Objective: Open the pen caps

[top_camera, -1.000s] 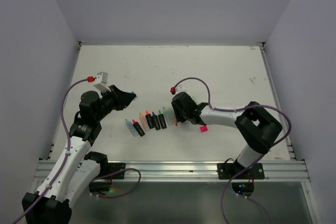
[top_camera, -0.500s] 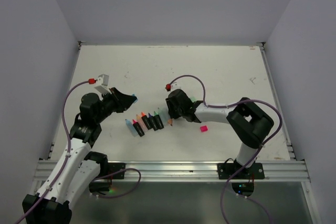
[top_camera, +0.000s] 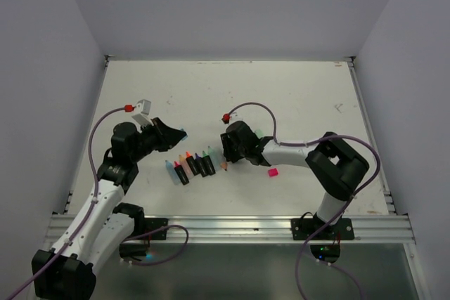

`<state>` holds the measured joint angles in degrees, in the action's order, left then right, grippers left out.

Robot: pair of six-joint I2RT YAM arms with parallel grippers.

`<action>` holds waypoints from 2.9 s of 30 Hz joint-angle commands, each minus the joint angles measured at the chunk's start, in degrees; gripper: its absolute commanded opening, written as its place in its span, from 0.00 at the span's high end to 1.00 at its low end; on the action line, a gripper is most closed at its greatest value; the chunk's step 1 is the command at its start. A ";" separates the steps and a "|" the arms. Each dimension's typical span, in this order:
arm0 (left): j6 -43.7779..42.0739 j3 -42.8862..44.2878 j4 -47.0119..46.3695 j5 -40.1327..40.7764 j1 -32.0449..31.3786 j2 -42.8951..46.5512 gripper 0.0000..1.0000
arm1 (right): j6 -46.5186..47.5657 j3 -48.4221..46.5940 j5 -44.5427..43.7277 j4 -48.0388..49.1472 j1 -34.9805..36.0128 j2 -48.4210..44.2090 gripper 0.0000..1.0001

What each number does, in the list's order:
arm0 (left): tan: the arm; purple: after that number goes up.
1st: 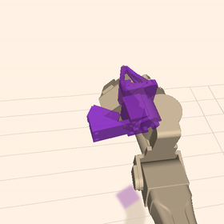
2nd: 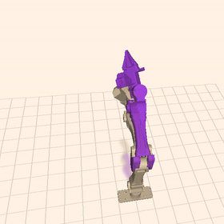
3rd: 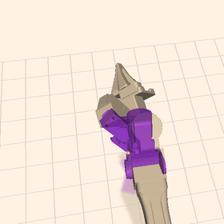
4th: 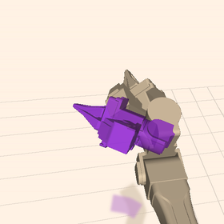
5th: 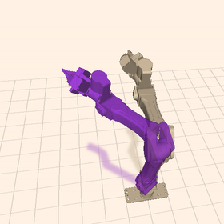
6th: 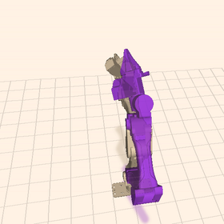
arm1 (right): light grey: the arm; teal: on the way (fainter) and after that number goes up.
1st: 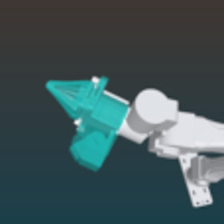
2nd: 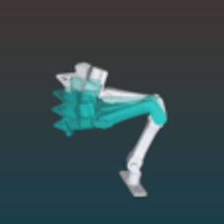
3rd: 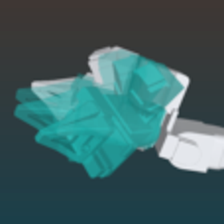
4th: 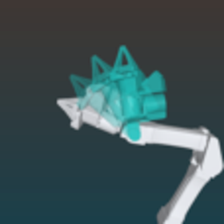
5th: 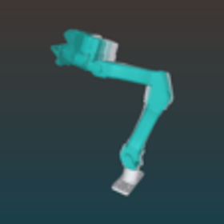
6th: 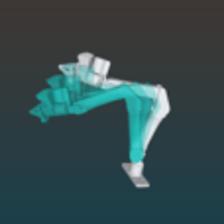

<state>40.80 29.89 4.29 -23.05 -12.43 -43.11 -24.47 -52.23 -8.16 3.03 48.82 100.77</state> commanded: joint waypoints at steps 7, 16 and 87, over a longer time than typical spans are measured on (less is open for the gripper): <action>-1.25 -1.06 -3.33 -2.97 -0.23 -1.01 1.00 | -1.11 1.25 -0.01 -0.57 0.40 -3.56 0.53; -1.07 -1.68 -5.44 -3.14 -0.49 -1.45 1.00 | -1.02 2.48 -0.54 -1.35 0.40 -7.43 0.50; 4.12 22.84 -21.78 18.92 -41.19 -58.13 0.80 | -6.21 5.02 -20.40 -37.57 -12.69 -49.71 0.51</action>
<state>45.65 49.52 -15.38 -6.72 -52.82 -99.72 -30.63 -48.56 -28.84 -32.99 35.99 52.21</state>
